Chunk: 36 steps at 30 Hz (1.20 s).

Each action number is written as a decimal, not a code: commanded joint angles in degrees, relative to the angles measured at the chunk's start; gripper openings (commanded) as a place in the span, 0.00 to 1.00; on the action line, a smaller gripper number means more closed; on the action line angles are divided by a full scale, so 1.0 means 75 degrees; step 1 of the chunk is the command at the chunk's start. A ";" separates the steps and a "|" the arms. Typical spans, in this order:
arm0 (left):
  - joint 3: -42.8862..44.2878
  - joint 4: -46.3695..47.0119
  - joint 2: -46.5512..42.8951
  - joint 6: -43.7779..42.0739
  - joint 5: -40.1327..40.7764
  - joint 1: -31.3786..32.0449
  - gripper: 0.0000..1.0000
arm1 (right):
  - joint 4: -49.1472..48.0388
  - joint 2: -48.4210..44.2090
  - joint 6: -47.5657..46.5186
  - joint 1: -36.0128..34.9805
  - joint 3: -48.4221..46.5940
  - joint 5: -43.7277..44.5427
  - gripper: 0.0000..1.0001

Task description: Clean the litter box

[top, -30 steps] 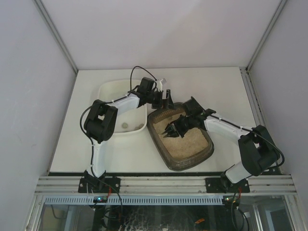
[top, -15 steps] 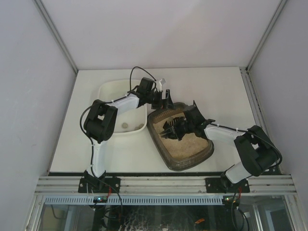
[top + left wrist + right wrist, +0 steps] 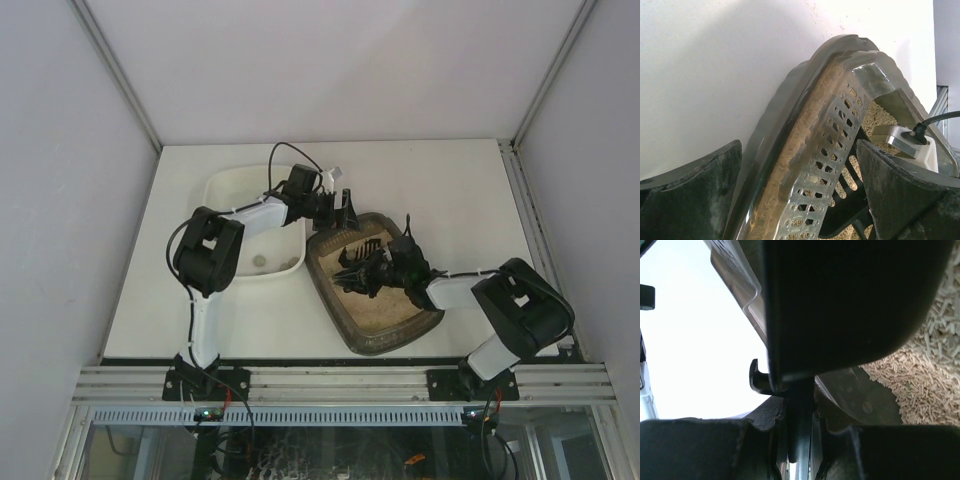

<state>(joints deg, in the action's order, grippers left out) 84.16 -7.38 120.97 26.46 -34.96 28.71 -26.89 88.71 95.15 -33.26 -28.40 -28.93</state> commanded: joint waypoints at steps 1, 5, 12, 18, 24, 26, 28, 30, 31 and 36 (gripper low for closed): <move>-0.0099 0.0198 -0.0435 0.0085 -0.0222 -0.0063 1.00 | -0.1888 0.0462 0.0058 0.0053 0.0096 0.0349 0.00; -0.0132 0.0198 -0.0429 0.0082 -0.0226 -0.0078 1.00 | -0.3196 0.0975 0.0314 -0.0004 0.0296 0.0222 0.00; -0.0153 0.0198 -0.0450 0.0070 -0.0245 -0.0078 1.00 | -0.3645 0.1181 -0.0053 -0.0038 0.0318 0.0326 0.00; -0.0141 0.0198 -0.0412 0.0087 -0.0271 -0.0078 1.00 | -0.3821 0.1253 -0.0523 0.0024 0.0307 0.0293 0.00; -0.0138 0.0209 -0.0400 0.0108 -0.0308 -0.0078 1.00 | -0.4155 0.1580 -0.0439 0.0063 0.0307 0.0105 0.00; -0.0135 0.0199 -0.0403 0.0094 -0.0317 -0.0078 1.00 | -0.4242 0.1590 -0.0435 0.0061 0.0307 -0.0012 0.00; -0.0147 0.0193 -0.0409 0.0093 -0.0329 -0.0078 1.00 | -0.4286 0.1543 -0.0532 0.0080 0.0302 -0.0265 0.00; -0.0145 0.0198 -0.0411 0.0093 -0.0337 -0.0078 1.00 | -0.4295 0.1447 -0.0674 0.0111 0.0307 -0.0506 0.00; -0.0147 0.0198 -0.0406 0.0093 -0.0342 -0.0078 1.00 | -0.4225 0.1379 -0.0752 0.0129 0.0312 -0.0630 0.00; -0.0213 0.0245 -0.0380 0.0104 -0.0417 -0.0317 1.00 | -0.3664 0.0849 -0.1268 0.0165 0.0318 -0.0998 0.00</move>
<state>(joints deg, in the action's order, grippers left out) 84.12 -7.35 120.97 26.46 -36.38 27.86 -51.29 99.81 91.20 -32.23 -25.50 -32.84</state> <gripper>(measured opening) 0.998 0.147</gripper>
